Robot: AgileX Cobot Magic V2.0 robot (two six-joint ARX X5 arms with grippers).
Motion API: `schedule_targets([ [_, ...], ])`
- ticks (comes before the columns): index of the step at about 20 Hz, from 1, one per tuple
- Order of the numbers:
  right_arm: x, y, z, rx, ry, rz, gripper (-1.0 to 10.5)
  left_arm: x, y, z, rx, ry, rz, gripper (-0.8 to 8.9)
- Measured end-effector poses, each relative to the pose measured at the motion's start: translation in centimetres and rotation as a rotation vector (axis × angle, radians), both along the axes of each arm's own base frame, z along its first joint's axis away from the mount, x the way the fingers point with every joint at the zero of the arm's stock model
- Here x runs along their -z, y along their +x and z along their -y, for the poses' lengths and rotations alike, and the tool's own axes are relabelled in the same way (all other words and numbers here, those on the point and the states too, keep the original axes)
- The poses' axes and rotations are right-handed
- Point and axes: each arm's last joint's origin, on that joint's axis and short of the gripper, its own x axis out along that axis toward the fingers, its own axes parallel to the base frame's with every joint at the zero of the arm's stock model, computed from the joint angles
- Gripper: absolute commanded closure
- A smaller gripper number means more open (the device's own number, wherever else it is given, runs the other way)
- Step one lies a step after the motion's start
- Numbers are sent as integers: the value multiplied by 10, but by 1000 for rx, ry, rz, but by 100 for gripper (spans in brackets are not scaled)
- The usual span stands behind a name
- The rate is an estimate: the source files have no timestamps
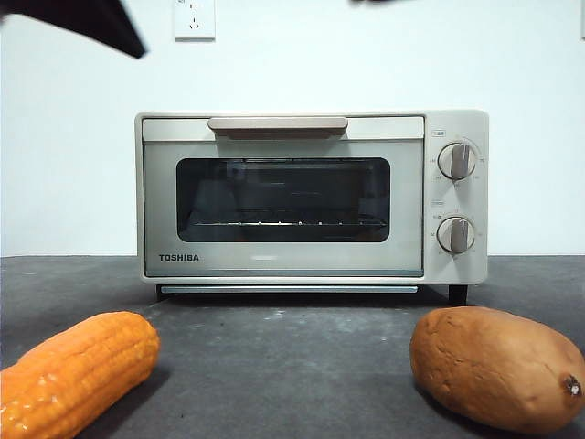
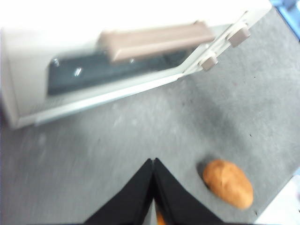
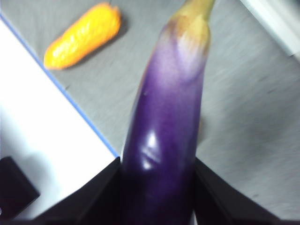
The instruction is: Take the eggplant from the table,put the eggplant in the oven
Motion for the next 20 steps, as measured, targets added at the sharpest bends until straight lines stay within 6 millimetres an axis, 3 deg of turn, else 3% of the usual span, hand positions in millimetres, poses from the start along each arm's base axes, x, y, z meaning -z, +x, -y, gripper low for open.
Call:
schedule_targets([
  [5,-18,-19,32,40,57,126,819,-17,44,46,54,74,54,807],
  [12,-29,-39,68,135,71,268,819,1,90,89,59,192,78,808],
  [17,-35,-50,86,178,126,314,820,11,97,103,61,251,114,808],
  [20,-36,-53,90,189,140,325,820,10,88,108,100,286,78,808],
])
